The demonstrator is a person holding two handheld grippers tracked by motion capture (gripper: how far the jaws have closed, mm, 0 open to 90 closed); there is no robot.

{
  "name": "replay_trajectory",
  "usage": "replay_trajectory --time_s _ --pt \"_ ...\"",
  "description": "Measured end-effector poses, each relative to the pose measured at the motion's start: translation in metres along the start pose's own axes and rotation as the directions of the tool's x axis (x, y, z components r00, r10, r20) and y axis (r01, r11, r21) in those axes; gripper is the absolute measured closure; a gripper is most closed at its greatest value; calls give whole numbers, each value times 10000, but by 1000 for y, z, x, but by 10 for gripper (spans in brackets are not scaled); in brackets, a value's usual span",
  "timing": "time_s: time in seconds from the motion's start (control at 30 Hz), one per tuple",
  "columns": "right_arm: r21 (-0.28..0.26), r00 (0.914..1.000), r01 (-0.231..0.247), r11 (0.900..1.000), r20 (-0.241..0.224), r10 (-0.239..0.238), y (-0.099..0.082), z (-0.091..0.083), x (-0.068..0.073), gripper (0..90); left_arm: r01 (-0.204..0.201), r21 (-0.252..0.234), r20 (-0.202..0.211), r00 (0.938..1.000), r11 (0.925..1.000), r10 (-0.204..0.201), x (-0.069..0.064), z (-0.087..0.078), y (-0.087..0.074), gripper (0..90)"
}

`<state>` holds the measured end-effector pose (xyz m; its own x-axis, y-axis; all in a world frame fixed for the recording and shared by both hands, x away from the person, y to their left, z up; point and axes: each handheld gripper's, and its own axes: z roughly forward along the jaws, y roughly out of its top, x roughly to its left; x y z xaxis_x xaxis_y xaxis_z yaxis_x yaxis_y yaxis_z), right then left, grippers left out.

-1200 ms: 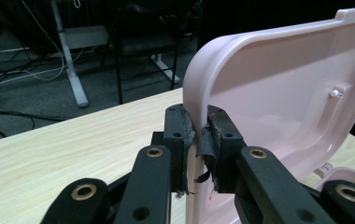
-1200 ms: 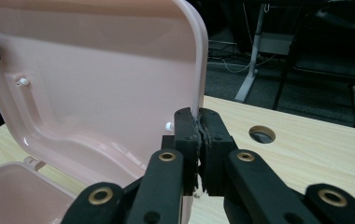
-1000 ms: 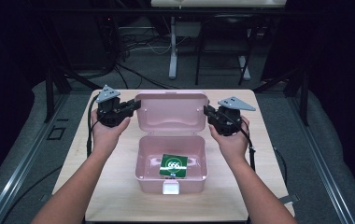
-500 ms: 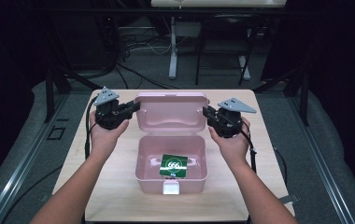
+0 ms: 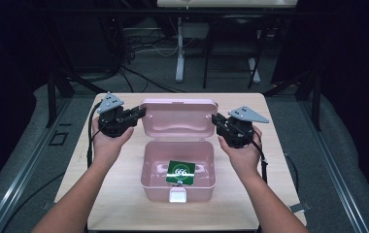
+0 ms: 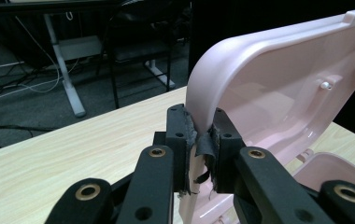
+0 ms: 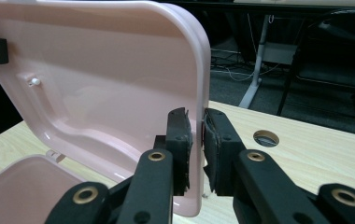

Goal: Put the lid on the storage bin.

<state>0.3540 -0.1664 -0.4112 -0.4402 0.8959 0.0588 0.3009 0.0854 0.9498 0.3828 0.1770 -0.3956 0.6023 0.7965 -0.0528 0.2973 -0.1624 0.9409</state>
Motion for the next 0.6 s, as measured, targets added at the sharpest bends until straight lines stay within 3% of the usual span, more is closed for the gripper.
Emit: replay_trajectory --time_s 0.27,0.6 --pt "2 9998 181 9998 -28 -181 -2 -9 5 794 178 -64 207 9996 9998 -177 -3 -8 -4 795" --pt "87 9992 393 9992 -68 -393 -3 -16 9 783 120 12 290 9995 9999 -121 -8 -15 -7 786"
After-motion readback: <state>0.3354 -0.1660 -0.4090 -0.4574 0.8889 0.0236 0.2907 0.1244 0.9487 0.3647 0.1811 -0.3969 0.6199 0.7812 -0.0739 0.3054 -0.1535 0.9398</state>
